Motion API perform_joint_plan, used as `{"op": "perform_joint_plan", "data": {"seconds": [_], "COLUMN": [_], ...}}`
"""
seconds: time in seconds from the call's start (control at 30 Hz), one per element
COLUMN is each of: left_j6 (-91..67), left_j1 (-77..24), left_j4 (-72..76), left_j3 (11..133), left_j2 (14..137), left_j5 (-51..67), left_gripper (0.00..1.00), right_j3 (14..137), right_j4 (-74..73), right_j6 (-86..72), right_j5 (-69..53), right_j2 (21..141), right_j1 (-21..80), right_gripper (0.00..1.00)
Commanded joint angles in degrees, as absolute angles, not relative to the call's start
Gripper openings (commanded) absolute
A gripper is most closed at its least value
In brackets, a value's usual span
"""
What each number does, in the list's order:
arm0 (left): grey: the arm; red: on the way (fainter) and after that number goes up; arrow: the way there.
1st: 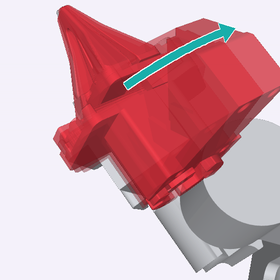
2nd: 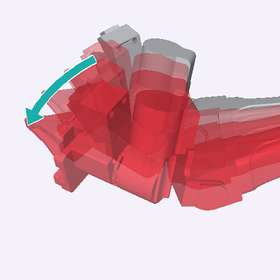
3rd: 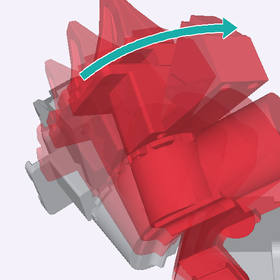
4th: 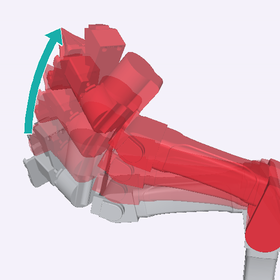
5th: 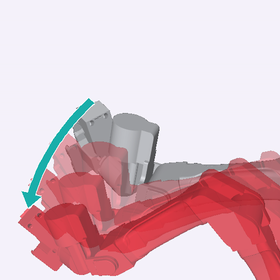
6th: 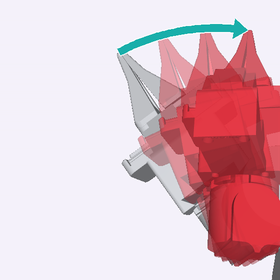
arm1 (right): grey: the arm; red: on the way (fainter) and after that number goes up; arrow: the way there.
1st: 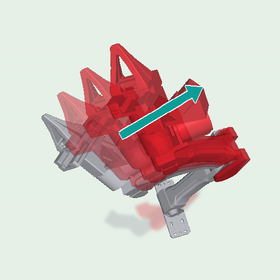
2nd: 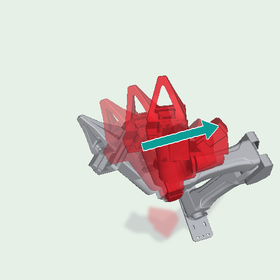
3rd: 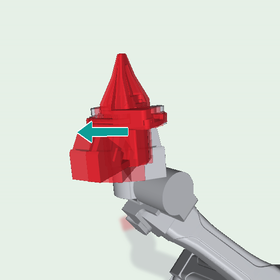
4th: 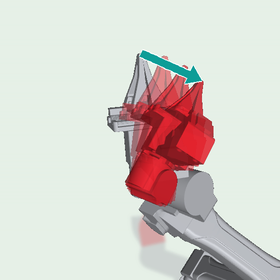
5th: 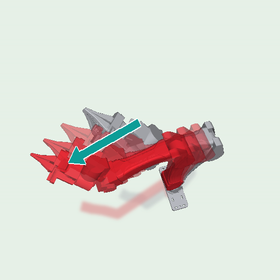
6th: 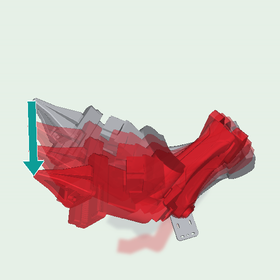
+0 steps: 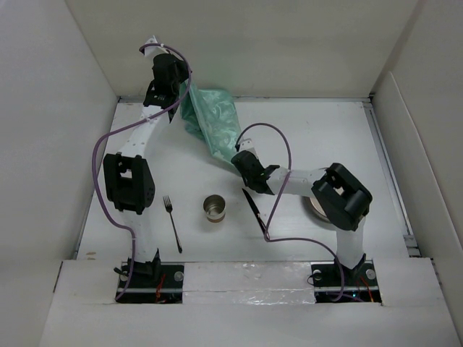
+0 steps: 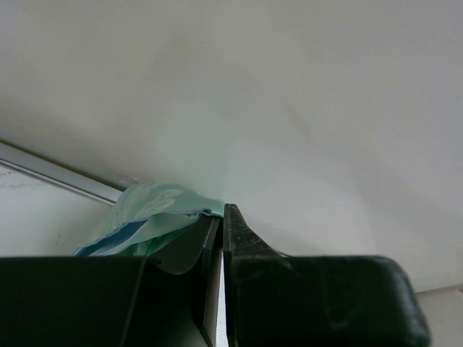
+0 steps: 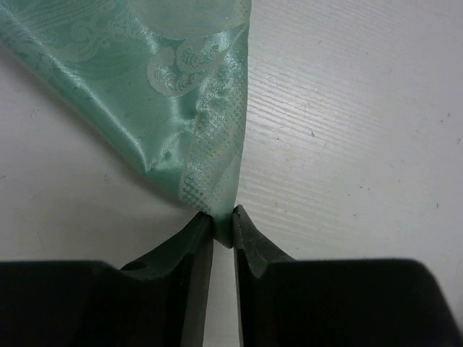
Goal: Set the dinner table for one person
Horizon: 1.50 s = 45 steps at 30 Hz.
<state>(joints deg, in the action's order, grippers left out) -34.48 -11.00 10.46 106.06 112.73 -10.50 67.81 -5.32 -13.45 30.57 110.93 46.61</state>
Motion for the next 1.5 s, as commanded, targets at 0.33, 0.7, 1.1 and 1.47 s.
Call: {"op": "perform_joint_plan", "data": {"seconds": [0.33, 0.7, 1.1, 1.47], "left_j6": [-32.52, -30.59, -30.85, -34.44], "left_j1": [-9.49, -9.49, -8.18, 0.43], "left_j4": [10.29, 14.94, 16.96, 6.53], "left_j3": [108.8, 100.99, 90.8, 107.11], "left_j2": [105.74, 84.84, 76.55, 101.05], "left_j5": [-9.49, -8.26, -7.21, 11.49], "left_gripper": [0.0, 0.0, 0.0, 0.0], "right_j3": [71.36, 85.86, 91.32, 100.43], "right_j4": [-5.01, -16.7, -19.34, -13.26], "right_j6": [-8.71, -4.84, -4.75, -5.1], "right_j5": [39.81, 37.36, 28.75, 13.81], "right_j2": [90.73, 66.63, 65.55, 85.49], "right_j1": [44.66, 35.77, 26.64, 14.17], "right_gripper": [0.0, 0.0, 0.0, 0.0]}}
